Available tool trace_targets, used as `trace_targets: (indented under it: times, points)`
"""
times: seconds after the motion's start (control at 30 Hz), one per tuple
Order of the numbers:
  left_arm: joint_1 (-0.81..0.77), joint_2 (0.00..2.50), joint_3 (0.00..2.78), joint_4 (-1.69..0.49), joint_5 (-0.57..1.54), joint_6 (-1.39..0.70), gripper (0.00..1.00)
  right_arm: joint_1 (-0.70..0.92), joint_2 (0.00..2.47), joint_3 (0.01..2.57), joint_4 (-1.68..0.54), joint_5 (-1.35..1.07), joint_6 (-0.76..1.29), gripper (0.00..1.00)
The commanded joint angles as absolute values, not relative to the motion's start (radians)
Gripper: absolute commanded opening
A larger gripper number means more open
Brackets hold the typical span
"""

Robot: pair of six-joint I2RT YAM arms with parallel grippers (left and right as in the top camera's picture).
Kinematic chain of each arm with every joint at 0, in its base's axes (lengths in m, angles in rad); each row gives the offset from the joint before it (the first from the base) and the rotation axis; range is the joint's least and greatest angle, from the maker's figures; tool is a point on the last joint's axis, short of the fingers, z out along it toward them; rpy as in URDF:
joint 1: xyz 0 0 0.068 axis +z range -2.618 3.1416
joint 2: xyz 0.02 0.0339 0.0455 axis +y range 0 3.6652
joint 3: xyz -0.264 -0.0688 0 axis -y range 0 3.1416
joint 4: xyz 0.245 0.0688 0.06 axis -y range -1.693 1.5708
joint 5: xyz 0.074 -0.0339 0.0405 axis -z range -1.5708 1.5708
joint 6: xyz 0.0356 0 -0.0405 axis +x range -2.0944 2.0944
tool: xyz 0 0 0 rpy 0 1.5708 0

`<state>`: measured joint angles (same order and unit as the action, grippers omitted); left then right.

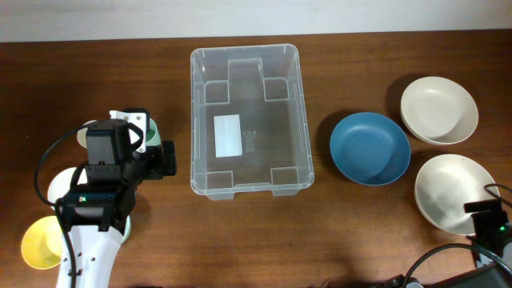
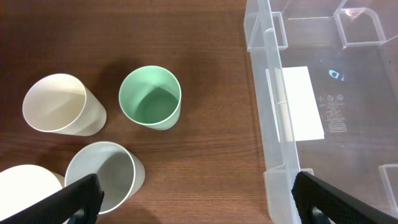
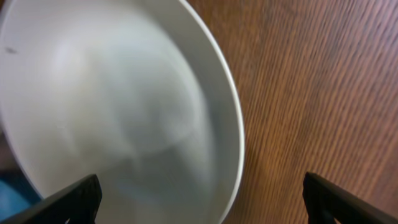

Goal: Pack container
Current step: 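Move the right gripper to the front cream bowl on the right, then grasp the rim of the front cream bowl with the right gripper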

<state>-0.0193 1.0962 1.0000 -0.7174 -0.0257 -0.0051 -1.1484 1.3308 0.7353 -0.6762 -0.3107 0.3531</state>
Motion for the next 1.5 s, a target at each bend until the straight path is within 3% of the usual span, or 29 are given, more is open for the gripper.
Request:
trace_targets:
  times: [0.0, 0.23, 0.43, 0.9, 1.0, 1.17, 1.47]
  points:
    - [-0.015, 1.098, 1.017, -0.715, -0.014, -0.015, 0.99, -1.146, 1.332, 0.675, -0.610, -0.324, 0.398, 0.99]
    - [-0.015, 1.099, 1.017, -0.715, -0.014, -0.015, 0.99, -1.145, 1.332, 0.575, -0.425, -0.371, 0.428, 1.00]
    - [-0.015, 1.100, 1.017, -0.714, -0.014, -0.015, 0.99, -1.145, 1.334, 0.570, -0.399, -0.374, 0.428, 0.86]
    - [-0.015, 1.100, 1.017, -0.712, -0.014, -0.015, 0.99, -1.145, 1.497, 0.570, -0.358, -0.387, 0.428, 0.75]
    - [-0.015, 1.100, 1.017, -0.712, -0.014, -0.015, 0.99, -1.145, 1.504, 0.570, -0.358, -0.389, 0.428, 0.66]
    - [-0.015, 1.100, 1.017, -0.712, -0.014, -0.015, 0.99, -1.145, 1.504, 0.570, -0.359, -0.398, 0.428, 0.42]
    - [-0.015, 1.100, 1.017, -0.712, -0.014, -0.015, 1.00, -1.145, 1.504, 0.570, -0.371, -0.415, 0.428, 0.22]
